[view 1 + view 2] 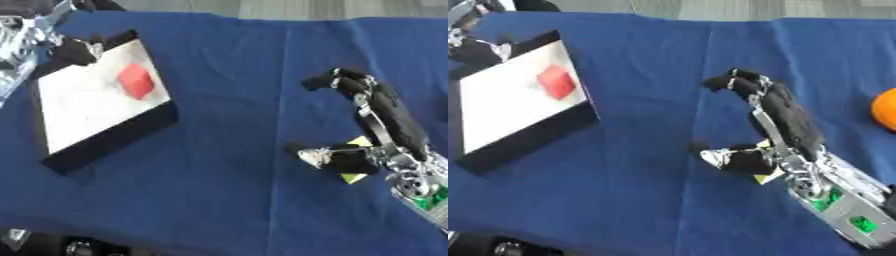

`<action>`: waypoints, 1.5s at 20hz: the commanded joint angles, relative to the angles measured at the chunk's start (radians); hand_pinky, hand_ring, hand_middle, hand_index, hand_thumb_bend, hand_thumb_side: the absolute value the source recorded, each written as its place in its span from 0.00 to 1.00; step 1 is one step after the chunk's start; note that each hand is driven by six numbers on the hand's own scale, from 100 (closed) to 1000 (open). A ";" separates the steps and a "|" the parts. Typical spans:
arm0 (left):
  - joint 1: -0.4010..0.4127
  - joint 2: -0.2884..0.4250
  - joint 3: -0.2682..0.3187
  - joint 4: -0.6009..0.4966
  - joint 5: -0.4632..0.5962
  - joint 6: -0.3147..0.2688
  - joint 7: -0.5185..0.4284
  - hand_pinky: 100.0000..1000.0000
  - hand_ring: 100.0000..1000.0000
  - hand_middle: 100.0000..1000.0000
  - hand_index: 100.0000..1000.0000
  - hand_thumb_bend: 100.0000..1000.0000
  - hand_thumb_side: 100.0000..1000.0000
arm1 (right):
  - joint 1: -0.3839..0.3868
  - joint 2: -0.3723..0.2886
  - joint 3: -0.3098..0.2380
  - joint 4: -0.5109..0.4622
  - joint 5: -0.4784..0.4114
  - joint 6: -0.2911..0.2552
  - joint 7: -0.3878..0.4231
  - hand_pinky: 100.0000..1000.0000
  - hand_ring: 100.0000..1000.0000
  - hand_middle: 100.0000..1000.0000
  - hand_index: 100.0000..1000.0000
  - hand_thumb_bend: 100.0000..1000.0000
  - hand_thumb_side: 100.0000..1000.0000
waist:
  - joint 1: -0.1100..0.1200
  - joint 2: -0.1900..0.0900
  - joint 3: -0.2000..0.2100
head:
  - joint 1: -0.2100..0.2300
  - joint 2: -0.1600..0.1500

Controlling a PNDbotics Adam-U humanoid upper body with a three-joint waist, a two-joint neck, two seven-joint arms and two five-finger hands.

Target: Pick up the objects with one hand, pass them to the other hand, and then place them into the box on the other side of the table.

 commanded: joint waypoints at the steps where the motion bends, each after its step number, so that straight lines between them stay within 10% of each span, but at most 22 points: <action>1: -0.016 0.058 0.036 -0.060 0.077 0.007 0.021 0.87 0.78 0.75 0.79 0.00 0.17 | -0.009 -0.049 -0.042 -0.020 -0.019 -0.038 0.106 0.78 0.74 0.66 0.77 0.60 0.13 | -0.014 -0.025 -0.002 | -0.011 -0.002; 20: 0.077 0.190 0.178 -0.186 0.636 0.063 0.184 0.83 0.70 0.64 0.76 0.00 0.49 | -0.011 -0.341 -0.340 -0.020 -0.269 -0.319 0.932 0.91 0.84 0.80 0.81 0.59 0.13 | -0.027 -0.047 -0.005 | -0.087 -0.002; 30: 0.078 0.192 0.169 -0.184 0.639 0.078 0.199 0.83 0.70 0.64 0.75 0.00 0.48 | 0.005 -0.335 -0.299 -0.020 -0.175 -0.335 1.022 0.91 0.83 0.79 0.83 0.57 0.07 | -0.030 -0.045 -0.007 | -0.094 -0.002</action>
